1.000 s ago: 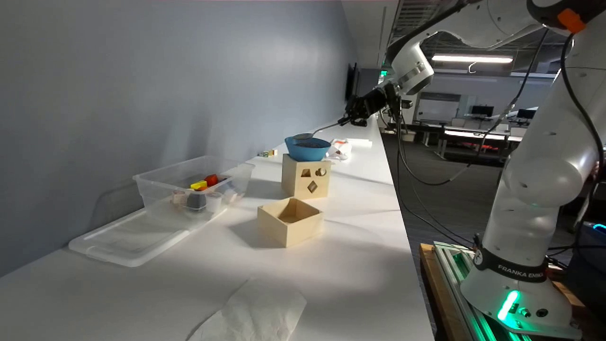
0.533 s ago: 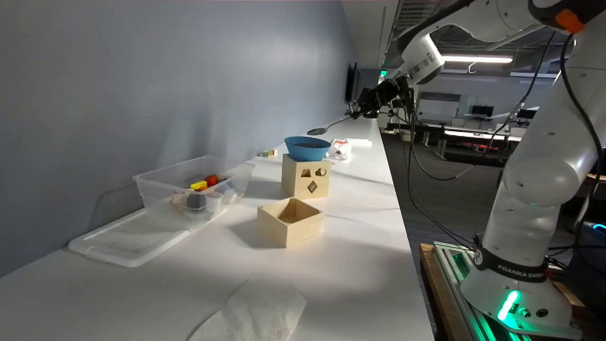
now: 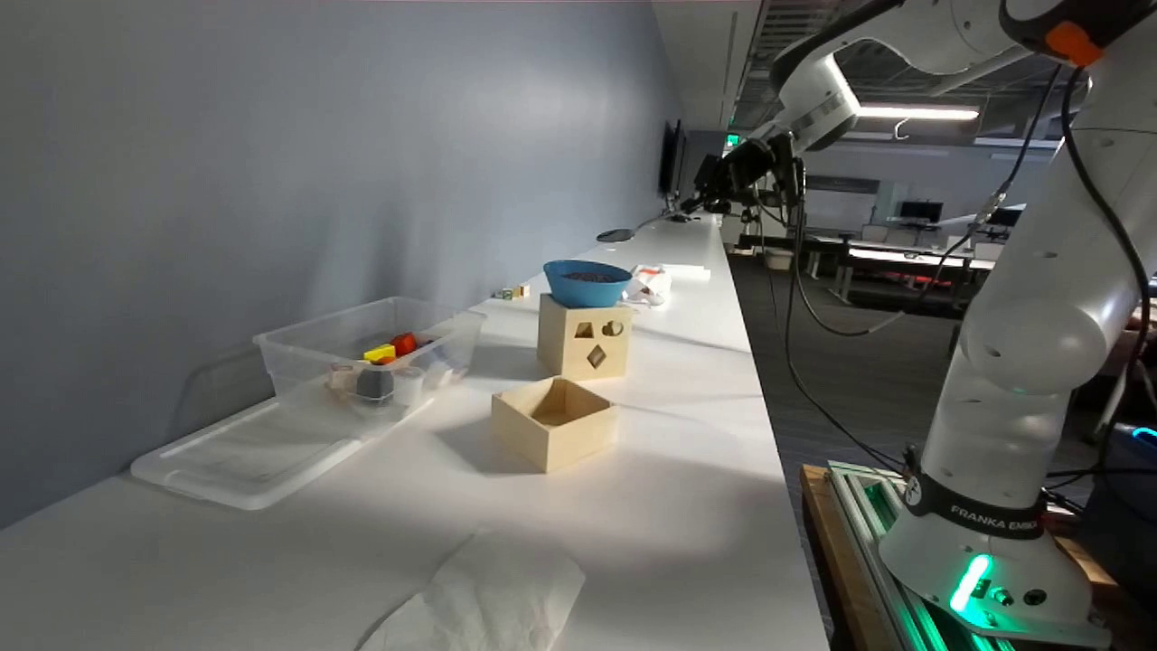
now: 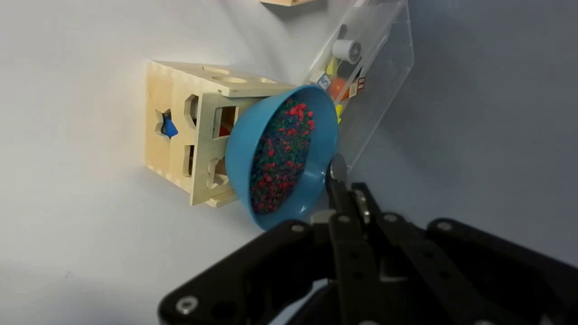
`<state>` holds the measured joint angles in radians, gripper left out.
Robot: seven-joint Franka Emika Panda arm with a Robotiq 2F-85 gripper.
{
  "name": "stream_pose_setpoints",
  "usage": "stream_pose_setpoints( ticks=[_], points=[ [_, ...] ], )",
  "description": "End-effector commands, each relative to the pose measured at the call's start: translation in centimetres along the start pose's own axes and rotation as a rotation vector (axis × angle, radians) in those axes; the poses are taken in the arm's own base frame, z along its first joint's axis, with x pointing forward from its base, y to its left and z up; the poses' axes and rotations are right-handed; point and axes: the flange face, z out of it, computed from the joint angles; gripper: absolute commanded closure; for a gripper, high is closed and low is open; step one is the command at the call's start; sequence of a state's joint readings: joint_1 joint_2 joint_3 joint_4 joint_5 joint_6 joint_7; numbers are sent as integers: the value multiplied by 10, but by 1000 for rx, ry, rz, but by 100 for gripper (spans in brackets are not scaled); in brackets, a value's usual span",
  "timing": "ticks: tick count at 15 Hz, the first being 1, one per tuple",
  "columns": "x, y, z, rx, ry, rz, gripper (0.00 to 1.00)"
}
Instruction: Put half a spoon of the blue bowl's contents into the small crate
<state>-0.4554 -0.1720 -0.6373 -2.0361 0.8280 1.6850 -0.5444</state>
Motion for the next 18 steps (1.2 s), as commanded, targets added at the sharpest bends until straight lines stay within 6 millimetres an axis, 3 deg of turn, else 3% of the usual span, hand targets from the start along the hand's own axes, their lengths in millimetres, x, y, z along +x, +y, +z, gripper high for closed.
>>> stream_pose_setpoints(
  ticks=[1, 7, 10, 13, 16, 17, 18],
  points=[
    [11, 2, -20, -25, -54, -24, 99],
    [36, -18, -50, -76, -315, -163, 99],
    [69, -33, -48, -161, -338, -258, 99],
    [100, -35, -36, -218, -379, -369, 99],
    [131, -42, -25, -186, -337, -412, 99],
    [112, -40, -22, -197, -337, -391, 95],
    [121, -41, -18, -197, -335, -402, 95]
  ],
)
